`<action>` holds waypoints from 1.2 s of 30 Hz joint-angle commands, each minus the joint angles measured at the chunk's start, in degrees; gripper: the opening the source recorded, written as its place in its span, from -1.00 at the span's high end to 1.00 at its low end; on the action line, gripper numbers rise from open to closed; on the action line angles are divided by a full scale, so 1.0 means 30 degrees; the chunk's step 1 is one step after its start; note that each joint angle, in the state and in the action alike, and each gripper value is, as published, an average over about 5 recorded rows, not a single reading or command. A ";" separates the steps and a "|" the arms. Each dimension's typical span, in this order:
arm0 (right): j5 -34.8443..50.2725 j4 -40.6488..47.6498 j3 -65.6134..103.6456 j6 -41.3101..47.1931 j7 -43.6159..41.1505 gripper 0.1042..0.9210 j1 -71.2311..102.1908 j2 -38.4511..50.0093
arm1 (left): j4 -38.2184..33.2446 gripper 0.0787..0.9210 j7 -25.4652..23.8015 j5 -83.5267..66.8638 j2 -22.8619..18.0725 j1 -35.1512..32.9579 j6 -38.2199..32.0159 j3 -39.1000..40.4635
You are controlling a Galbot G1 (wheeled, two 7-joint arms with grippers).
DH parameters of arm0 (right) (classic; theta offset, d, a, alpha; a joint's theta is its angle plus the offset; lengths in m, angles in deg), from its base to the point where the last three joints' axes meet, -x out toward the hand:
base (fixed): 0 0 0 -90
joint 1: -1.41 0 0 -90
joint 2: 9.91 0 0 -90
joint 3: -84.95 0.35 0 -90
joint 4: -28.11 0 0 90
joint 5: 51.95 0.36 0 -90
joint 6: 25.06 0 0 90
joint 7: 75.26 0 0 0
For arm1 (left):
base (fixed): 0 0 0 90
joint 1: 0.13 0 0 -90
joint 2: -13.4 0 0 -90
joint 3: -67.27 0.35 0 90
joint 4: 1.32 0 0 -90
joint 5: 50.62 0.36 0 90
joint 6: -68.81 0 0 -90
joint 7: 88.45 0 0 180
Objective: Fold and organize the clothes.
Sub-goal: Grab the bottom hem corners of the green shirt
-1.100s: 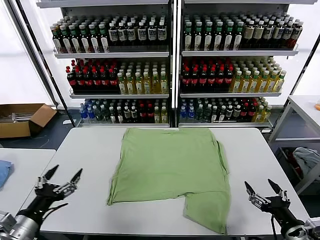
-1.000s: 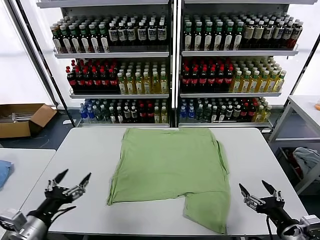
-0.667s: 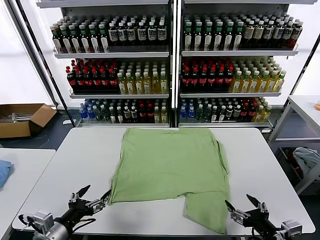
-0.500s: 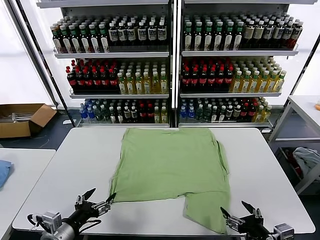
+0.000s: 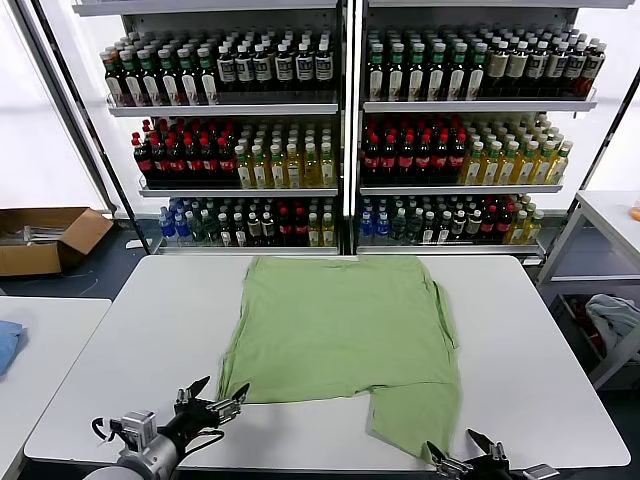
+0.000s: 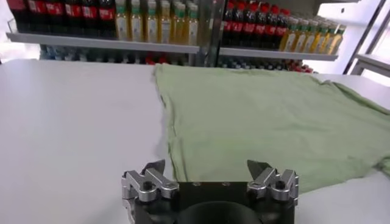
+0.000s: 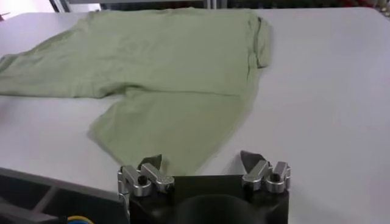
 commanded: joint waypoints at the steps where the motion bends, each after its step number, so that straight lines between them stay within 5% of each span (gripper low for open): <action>1: 0.0040 0.0148 -0.0489 0.0185 0.0046 -0.26 0.0001 0.0009 | 0.0746 -0.61 0.0245 -0.0006 -0.0347 0.0600 0.0136 0.0653; 18: -0.0364 -0.0002 -0.1395 -0.0635 -0.0957 0.92 -0.0442 0.0085 | 0.1165 0.52 0.0073 -0.0170 -0.0812 0.0564 0.0113 0.0682; 26: 0.0087 -0.0015 -0.1224 -0.2570 -0.2051 0.99 -0.0423 0.0134 | 0.0791 0.98 -0.0039 -0.0210 -0.0948 0.0255 0.0081 0.0681; 36: 0.1695 0.0088 -0.0342 -0.6657 -0.3731 0.99 0.0368 0.0167 | -0.1771 0.99 0.0444 -0.0347 -0.1386 -0.0353 0.0054 0.0508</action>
